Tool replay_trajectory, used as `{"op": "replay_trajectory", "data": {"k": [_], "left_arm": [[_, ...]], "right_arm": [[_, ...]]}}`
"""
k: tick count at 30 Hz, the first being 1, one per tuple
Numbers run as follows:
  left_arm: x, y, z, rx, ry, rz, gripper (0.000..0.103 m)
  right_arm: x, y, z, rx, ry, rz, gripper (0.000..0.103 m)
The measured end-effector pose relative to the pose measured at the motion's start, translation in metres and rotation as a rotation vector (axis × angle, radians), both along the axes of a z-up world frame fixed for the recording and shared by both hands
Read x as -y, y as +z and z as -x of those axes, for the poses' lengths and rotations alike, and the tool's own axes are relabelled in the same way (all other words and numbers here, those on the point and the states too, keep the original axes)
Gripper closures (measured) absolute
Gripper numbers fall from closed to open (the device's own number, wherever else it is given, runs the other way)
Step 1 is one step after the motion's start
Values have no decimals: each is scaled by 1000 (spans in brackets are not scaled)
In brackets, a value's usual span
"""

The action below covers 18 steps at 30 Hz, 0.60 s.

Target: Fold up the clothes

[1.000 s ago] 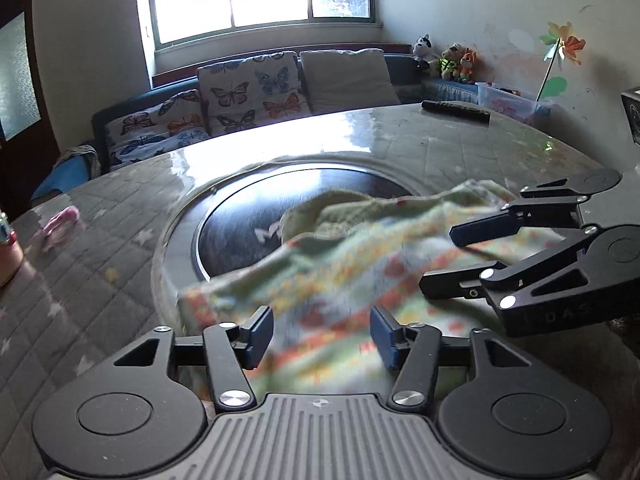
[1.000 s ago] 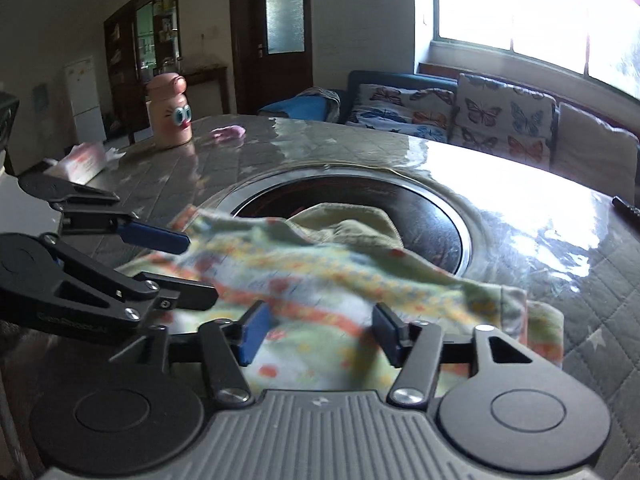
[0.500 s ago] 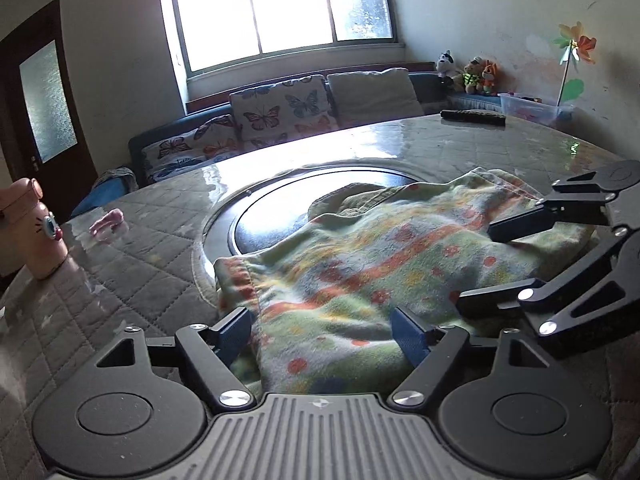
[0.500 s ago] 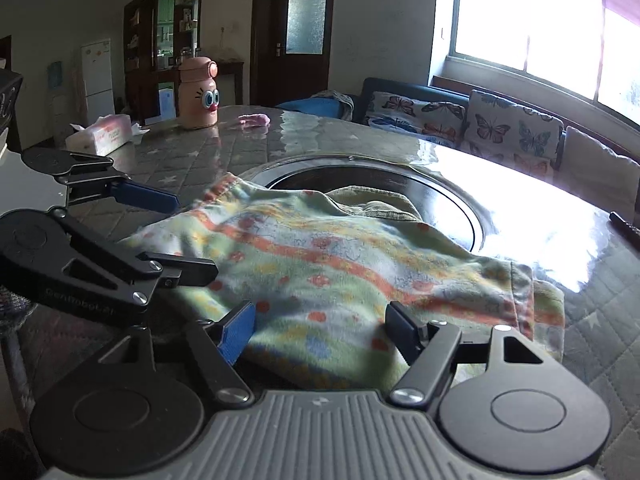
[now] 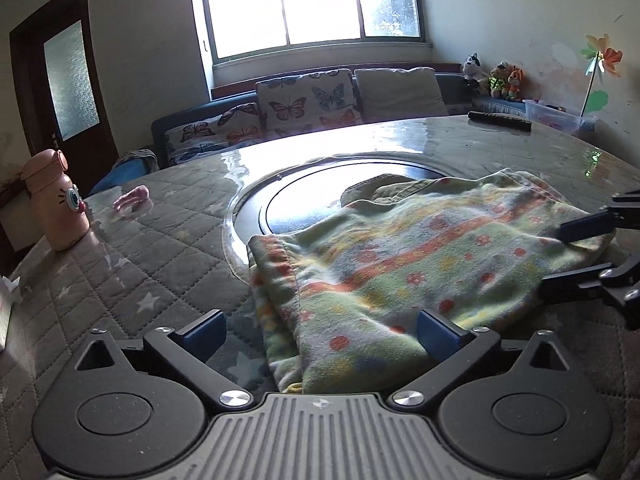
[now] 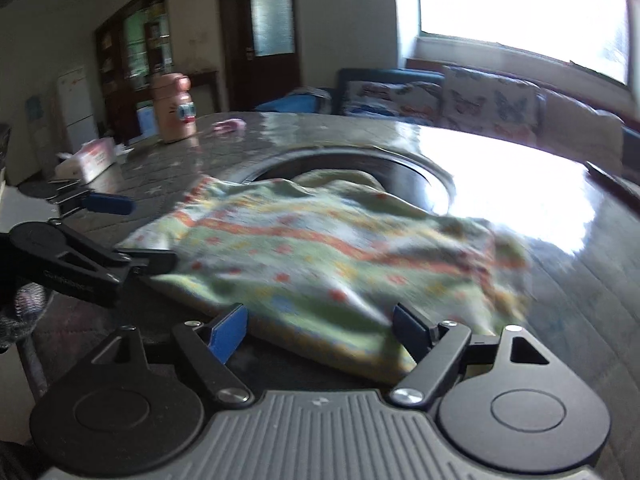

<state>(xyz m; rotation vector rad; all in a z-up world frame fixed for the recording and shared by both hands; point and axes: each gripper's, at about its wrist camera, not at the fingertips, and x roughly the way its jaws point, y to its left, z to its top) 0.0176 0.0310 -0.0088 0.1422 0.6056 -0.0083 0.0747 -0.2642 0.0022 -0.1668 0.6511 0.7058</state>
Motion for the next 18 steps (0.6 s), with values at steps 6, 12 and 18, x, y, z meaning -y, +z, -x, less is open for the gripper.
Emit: {"op": "replay_trajectory", "data": {"k": [6, 12, 18], "left_arm": [[-2, 0, 0, -6, 4, 18, 0], [-5, 5, 0, -9, 18, 17, 0], [-15, 6, -6, -11, 62, 1, 0]], "right_arm": [[34, 1, -1, -40, -81, -36, 24], [28, 16, -12, 0, -85, -70, 22], [18, -1, -39, -79, -87, -101, 21]]}}
